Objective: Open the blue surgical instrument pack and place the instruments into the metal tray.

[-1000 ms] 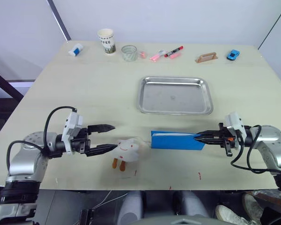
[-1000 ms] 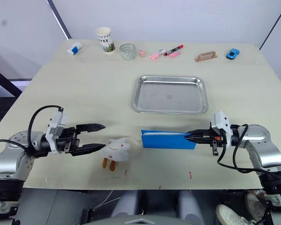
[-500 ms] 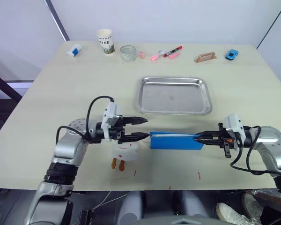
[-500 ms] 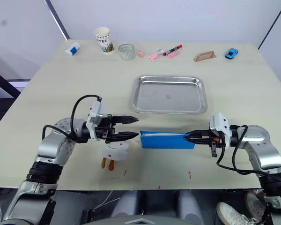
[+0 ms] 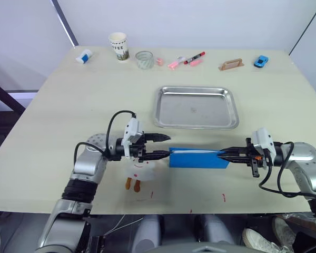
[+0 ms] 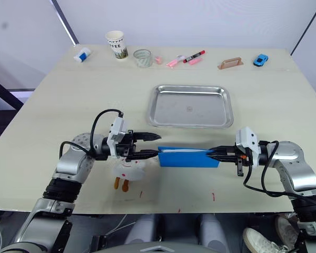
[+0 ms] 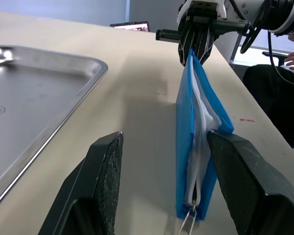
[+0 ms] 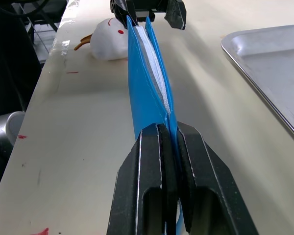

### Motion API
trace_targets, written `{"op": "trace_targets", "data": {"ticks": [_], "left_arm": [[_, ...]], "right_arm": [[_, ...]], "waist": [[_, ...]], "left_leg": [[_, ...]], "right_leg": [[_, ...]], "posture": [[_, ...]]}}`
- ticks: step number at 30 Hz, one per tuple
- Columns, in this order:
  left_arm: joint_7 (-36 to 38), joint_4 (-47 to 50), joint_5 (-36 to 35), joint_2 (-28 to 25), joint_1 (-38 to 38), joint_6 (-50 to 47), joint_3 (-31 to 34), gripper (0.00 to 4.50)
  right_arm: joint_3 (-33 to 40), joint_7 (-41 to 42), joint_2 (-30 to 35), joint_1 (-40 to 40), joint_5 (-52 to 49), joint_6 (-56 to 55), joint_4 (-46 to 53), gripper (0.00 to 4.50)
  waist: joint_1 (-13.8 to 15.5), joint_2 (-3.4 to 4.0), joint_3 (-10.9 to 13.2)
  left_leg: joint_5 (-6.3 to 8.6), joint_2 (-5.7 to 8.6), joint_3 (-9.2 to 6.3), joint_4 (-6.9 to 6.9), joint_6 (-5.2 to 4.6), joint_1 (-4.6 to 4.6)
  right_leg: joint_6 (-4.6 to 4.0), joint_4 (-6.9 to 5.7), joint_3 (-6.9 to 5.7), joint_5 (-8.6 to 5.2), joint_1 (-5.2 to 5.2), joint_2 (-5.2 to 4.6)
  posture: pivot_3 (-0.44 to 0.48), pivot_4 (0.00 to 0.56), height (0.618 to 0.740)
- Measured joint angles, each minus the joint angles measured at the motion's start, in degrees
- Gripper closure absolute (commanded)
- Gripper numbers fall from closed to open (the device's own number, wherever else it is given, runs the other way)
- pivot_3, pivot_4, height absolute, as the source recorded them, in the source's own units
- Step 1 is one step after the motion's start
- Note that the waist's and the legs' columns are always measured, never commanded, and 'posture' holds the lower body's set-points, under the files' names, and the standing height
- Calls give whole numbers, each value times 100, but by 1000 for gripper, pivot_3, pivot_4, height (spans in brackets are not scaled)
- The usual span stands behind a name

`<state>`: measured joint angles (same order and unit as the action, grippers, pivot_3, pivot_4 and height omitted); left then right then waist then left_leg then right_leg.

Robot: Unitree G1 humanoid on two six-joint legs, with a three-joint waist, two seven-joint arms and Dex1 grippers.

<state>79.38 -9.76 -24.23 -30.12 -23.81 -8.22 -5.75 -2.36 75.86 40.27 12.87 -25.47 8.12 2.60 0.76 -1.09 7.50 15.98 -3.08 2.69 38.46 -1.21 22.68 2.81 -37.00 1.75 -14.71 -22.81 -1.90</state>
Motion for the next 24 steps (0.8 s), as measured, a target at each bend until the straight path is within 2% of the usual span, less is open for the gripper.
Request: {"op": "trace_targets", "data": {"ticks": [1,3,4,5,7,14,16,17,18,21,24], "left_arm": [[21,-1,8,19,-15,15,-14,2122],[46,-3,42,50,-35,28,-62,2398],[53,-8,43,58,-35,28,-80,3039],[66,-8,44,59,-35,28,-101,3316],[146,-9,47,59,-35,28,-146,4356],[201,-50,55,59,-35,111,-153,4356],[190,-50,56,68,-34,112,-153,4500],[174,-50,56,85,-34,112,-155,4500],[157,-49,56,95,-33,110,-155,4500],[120,-2,55,103,-6,88,-157,4500],[74,22,52,114,9,58,-157,4500]], "right_arm": [[-1,0,0,0,0,2,4,4500],[-1,-5,0,0,3,4,8,4500],[-1,-5,0,0,4,4,9,4500],[-1,-7,0,0,7,6,14,4500],[0,-19,0,0,16,31,38,4500],[4,-28,8,1,-9,156,84,4500],[5,-30,23,13,-35,268,95,3613],[-8,-31,42,17,-22,320,99,3391],[-24,-23,57,16,-17,380,100,2966],[-52,-78,92,-12,-4,415,124,1433],[90,-172,130,-139,-160,585,310,1433]], "waist": [[-2,0,0],[-1,0,0],[-2,0,0],[-2,0,0],[-2,0,0],[-3,0,0],[-2,0,0],[0,0,0],[1,0,0],[7,0,0],[18,1,1]], "left_leg": [[0,0,0,0,0,0],[0,0,0,0,0,0],[0,0,0,0,0,0],[0,0,0,0,0,0],[0,0,0,0,0,0],[0,0,-1,0,0,0],[0,0,-1,0,0,0],[0,0,-1,0,0,0],[0,0,-1,0,0,0],[0,1,0,1,0,2],[0,1,-1,2,0,4]], "right_leg": [[0,0,0,0,0,0],[0,0,0,0,0,0],[0,0,0,0,0,0],[0,0,0,0,0,0],[0,0,0,0,0,0],[0,0,0,0,0,0],[0,0,0,0,0,0],[0,0,0,0,0,0],[0,0,0,0,0,0],[0,0,0,0,0,-2],[1,0,0,0,0,-3]], "posture": [[0,150,740],[0,150,740],[0,150,740],[0,150,740],[0,150,740],[0,150,740],[0,150,740],[0,150,740],[0,150,740],[0,150,740],[0,150,740]]}}
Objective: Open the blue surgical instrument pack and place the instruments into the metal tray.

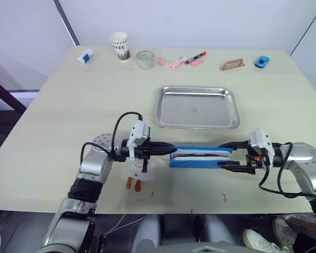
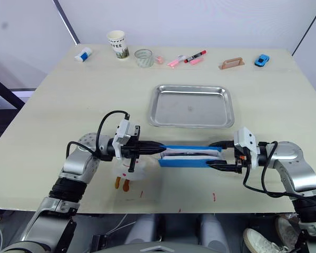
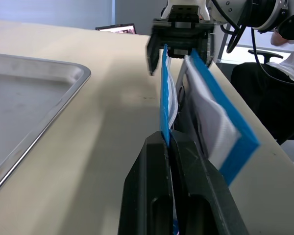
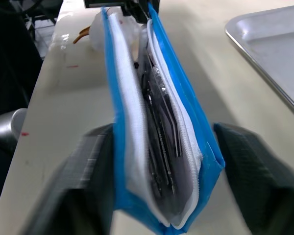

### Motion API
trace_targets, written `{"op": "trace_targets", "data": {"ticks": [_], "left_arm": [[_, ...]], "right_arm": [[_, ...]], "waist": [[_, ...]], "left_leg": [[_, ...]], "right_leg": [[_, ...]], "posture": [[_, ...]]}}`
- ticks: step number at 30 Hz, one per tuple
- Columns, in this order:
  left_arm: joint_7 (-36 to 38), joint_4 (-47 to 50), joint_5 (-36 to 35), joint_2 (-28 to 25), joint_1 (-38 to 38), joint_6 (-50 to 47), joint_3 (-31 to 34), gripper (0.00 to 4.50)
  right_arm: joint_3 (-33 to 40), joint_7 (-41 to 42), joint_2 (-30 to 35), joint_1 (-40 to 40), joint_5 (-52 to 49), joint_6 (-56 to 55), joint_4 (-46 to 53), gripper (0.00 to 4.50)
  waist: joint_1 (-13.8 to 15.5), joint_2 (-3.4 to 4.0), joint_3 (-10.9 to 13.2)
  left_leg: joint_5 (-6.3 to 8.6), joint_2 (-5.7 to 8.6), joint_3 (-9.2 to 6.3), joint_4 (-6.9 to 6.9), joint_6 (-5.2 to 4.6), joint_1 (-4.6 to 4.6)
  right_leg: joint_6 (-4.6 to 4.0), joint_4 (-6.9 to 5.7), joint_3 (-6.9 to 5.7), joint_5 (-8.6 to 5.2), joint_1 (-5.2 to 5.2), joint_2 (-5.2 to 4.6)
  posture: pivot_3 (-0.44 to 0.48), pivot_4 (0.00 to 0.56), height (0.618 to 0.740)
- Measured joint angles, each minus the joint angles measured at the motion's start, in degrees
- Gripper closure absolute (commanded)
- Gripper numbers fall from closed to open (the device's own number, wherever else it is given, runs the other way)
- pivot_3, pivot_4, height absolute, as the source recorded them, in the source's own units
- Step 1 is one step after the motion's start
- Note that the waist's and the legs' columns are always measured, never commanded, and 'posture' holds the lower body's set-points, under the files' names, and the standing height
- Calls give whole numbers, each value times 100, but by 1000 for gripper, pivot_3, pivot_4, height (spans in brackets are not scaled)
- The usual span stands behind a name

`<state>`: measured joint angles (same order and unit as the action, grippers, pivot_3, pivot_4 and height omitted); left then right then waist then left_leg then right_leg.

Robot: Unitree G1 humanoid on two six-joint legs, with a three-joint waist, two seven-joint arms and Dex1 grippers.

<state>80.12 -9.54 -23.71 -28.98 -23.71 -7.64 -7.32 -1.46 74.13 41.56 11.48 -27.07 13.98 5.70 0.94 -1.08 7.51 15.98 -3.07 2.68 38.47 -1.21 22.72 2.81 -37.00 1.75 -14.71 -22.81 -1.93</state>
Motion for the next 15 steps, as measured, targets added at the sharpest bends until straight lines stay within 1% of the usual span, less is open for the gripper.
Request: {"op": "trace_targets", "data": {"ticks": [4,8,9,10,11,12,13,14,15], "left_arm": [[-44,19,-3,1,3,-59,3,4500],[-68,42,-2,-2,2,-86,3,4500],[-78,45,-1,-2,3,-89,2,4500],[-104,48,0,-2,3,-93,2,4500],[-111,48,0,-2,3,-96,2,4500],[-117,49,0,-2,3,-98,3,4500],[-123,57,0,-2,3,-101,2,4500],[-129,67,0,-2,5,-104,2,4500],[-143,102,2,-2,9,-110,-1,4500]], "right_arm": [[525,-144,303,-223,-524,597,449,1433],[1024,-314,434,-435,-1207,1290,750,1433],[1122,-371,449,-466,-1392,1508,801,1963],[1199,-446,494,-490,-1623,1794,839,2311],[1228,-474,512,-497,-1717,1930,864,2789],[1263,-511,524,-499,-1819,2091,919,3367],[1261,-580,539,-502,-1874,2223,981,3792],[1254,-615,541,-505,-1875,2278,1013,4205],[1212,-684,543,-513,-1862,2357,1064,4395]], "waist": [[-5,0,0],[-5,0,0],[-6,0,0],[-7,0,0],[-6,0,0],[-7,0,0],[-8,0,0],[-7,0,0],[-5,0,0]], "left_leg": [[0,0,-1,1,0,0],[0,0,-3,1,0,2],[0,0,-2,1,0,2],[0,0,-3,1,0,2],[0,0,-4,1,0,1],[0,0,-4,1,0,2],[0,0,-4,1,0,2],[0,0,-4,1,0,2],[0,0,-4,1,0,2]], "right_leg": [[0,0,0,0,0,-1],[0,0,-1,0,1,-1],[0,0,-1,0,1,-1],[0,0,-1,0,1,-1],[0,0,-2,0,1,-1],[0,0,-1,0,1,-1],[0,0,-1,0,1,-1],[0,0,-1,0,1,-1],[1,1,-1,0,1,-1]], "posture": [[0,150,740],[0,150,740],[0,150,740],[0,150,740],[0,150,740],[0,150,740],[0,150,740],[0,150,740],[0,150,740]]}}
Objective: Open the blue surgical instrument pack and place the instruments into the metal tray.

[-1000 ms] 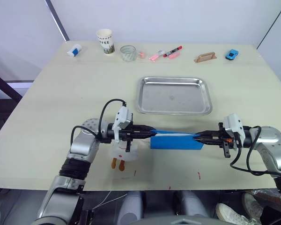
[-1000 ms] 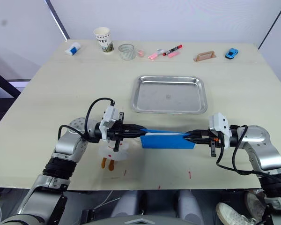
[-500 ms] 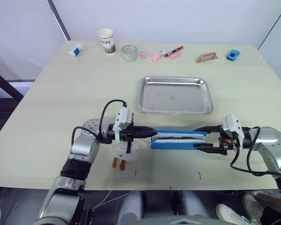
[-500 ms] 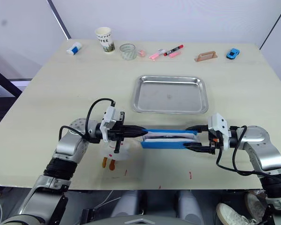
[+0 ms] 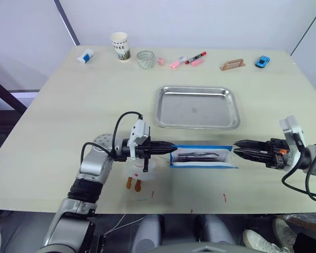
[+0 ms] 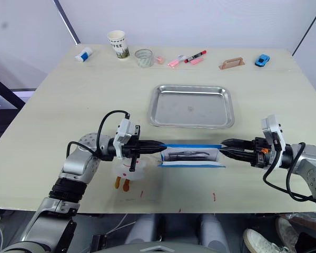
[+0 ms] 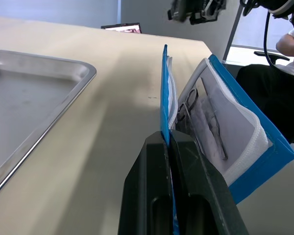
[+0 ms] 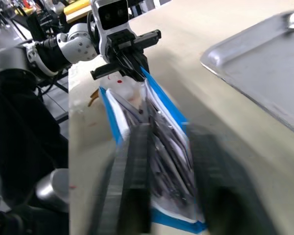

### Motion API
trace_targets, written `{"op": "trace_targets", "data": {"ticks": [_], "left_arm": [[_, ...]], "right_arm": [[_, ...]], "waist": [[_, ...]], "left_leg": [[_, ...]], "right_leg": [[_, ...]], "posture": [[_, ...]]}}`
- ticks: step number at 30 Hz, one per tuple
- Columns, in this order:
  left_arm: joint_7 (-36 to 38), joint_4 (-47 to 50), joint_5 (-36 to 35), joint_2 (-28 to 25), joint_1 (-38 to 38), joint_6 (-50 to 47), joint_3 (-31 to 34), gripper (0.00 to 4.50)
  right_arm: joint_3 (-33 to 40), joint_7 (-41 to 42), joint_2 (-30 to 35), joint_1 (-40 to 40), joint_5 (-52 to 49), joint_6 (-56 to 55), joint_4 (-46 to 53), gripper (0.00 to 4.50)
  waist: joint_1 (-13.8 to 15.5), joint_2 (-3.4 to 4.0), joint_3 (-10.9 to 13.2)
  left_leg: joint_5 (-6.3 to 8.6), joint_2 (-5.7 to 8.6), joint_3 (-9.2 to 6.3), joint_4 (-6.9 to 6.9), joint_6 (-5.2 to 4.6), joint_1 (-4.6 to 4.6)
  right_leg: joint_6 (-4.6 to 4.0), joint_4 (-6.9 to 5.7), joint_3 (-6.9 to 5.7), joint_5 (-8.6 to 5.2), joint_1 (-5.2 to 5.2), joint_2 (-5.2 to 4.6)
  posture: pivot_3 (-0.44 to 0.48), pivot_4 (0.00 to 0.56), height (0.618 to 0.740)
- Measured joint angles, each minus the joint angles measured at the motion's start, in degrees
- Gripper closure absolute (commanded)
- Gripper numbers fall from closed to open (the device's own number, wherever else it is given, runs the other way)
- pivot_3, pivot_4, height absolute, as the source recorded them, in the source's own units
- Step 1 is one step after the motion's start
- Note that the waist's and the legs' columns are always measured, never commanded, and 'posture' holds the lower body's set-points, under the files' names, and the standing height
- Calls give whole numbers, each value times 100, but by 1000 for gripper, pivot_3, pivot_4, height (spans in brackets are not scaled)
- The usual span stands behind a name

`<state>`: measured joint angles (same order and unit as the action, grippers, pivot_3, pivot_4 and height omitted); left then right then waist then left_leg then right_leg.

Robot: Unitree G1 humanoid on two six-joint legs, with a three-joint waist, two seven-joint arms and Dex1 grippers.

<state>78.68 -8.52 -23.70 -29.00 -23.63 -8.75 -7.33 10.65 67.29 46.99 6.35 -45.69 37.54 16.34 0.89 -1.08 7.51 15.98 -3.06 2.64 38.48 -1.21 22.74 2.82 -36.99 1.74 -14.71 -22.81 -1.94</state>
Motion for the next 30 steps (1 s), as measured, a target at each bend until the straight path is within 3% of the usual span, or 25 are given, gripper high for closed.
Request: {"op": "trace_targets", "data": {"ticks": [20,30], "left_arm": [[-161,22,116,12,-151,-226,-25,4500],[-667,-829,750,156,-812,-345,-299,4500]], "right_arm": [[-1494,-19,-15,-39,1421,-540,-118,4395],[-1774,-61,-61,-485,2002,-1138,30,4395]], "waist": [[-2,0,0],[-4,-1,-1]], "left_leg": [[0,1,-1,1,0,0],[0,3,-6,2,0,1]], "right_leg": [[0,1,-1,0,0,1],[0,1,-3,0,0,3]], "posture": [[0,150,740],[0,150,740]]}}
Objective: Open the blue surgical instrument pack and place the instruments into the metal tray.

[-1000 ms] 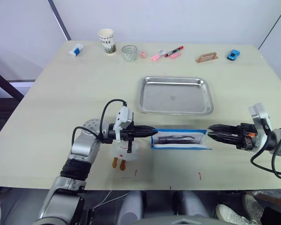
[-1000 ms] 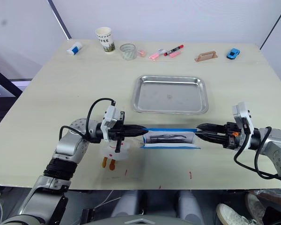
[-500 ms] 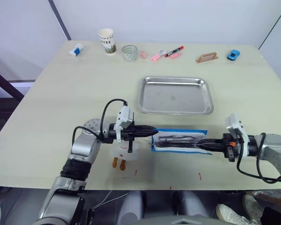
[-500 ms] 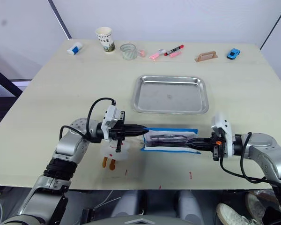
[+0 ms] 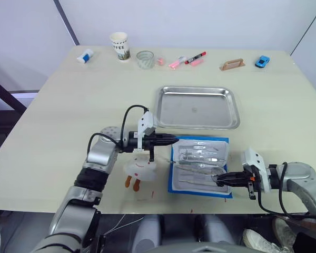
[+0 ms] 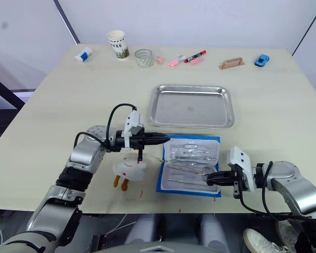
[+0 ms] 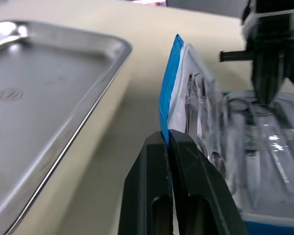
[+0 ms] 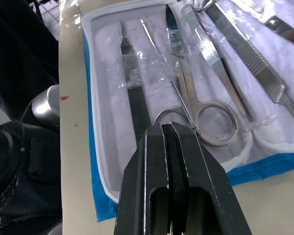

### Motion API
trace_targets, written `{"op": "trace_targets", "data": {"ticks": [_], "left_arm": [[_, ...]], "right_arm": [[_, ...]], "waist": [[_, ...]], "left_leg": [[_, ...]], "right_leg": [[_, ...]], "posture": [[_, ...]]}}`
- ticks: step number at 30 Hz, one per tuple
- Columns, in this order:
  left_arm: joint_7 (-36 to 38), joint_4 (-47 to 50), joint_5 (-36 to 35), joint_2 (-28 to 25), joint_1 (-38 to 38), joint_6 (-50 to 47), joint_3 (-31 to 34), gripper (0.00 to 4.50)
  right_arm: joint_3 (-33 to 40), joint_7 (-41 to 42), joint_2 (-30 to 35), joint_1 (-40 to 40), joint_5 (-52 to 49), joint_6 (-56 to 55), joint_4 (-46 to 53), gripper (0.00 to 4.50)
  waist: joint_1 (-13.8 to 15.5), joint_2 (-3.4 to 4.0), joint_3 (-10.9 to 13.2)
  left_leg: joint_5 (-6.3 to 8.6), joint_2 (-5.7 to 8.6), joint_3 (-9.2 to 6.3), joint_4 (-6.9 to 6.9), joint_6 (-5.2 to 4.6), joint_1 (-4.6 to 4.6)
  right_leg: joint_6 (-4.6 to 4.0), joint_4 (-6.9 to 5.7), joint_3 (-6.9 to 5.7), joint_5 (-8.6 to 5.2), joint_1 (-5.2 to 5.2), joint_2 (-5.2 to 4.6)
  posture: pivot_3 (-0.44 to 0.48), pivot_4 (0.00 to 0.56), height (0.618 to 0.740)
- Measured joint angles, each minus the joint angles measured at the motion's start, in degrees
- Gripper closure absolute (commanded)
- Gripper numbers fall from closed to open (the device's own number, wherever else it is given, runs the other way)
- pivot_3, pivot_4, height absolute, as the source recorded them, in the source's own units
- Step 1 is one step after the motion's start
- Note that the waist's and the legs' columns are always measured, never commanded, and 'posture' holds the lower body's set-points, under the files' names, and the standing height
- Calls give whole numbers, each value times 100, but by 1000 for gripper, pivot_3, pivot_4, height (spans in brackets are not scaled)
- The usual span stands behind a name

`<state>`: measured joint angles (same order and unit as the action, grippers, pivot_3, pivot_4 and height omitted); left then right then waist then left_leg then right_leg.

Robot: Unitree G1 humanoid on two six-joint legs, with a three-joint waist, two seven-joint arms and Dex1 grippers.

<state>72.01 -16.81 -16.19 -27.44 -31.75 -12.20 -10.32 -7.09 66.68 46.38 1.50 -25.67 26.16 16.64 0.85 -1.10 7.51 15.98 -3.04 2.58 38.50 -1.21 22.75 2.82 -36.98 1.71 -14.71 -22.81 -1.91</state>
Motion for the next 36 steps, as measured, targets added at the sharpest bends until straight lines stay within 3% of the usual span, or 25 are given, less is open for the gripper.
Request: {"op": "trace_targets", "data": {"ticks": [12,26,27,34,35,36], "left_arm": [[-208,-867,746,187,-457,46,-378,4500],[-142,-1068,871,274,-472,627,-350,4500],[-141,-1054,838,277,-439,606,-314,3843],[-46,-536,524,91,-111,396,-74,910],[23,-300,422,-41,40,348,33,690],[47,-161,339,-130,140,289,118,35]], "right_arm": [[-121,-98,-61,-234,454,-663,74,4395],[-118,-79,-170,-196,540,-1032,-115,4395],[-118,-80,-171,-184,540,-1032,-125,4500],[-121,-74,-170,-165,539,-1017,-148,4500],[-121,-66,-167,-165,538,-999,-148,4500],[-121,-55,-168,-164,534,-976,-148,4500]], "waist": [[5,-1,0],[26,-2,-1],[20,-1,-1],[-1,-1,-1],[-5,-1,-1],[-5,-1,-1]], "left_leg": [[0,2,0,1,0,0],[0,2,0,5,0,0],[0,2,0,4,0,0],[0,0,-2,4,0,0],[0,0,-1,3,0,0],[0,-1,-2,3,0,0]], "right_leg": [[0,1,0,0,1,0],[0,1,-2,0,4,-2],[0,1,-2,0,4,-2],[0,0,-2,0,3,-2],[0,0,-2,0,3,-1],[0,0,-2,0,2,-1]], "posture": [[0,150,740],[0,150,740],[0,150,740],[0,150,740],[0,150,740],[0,150,740]]}}
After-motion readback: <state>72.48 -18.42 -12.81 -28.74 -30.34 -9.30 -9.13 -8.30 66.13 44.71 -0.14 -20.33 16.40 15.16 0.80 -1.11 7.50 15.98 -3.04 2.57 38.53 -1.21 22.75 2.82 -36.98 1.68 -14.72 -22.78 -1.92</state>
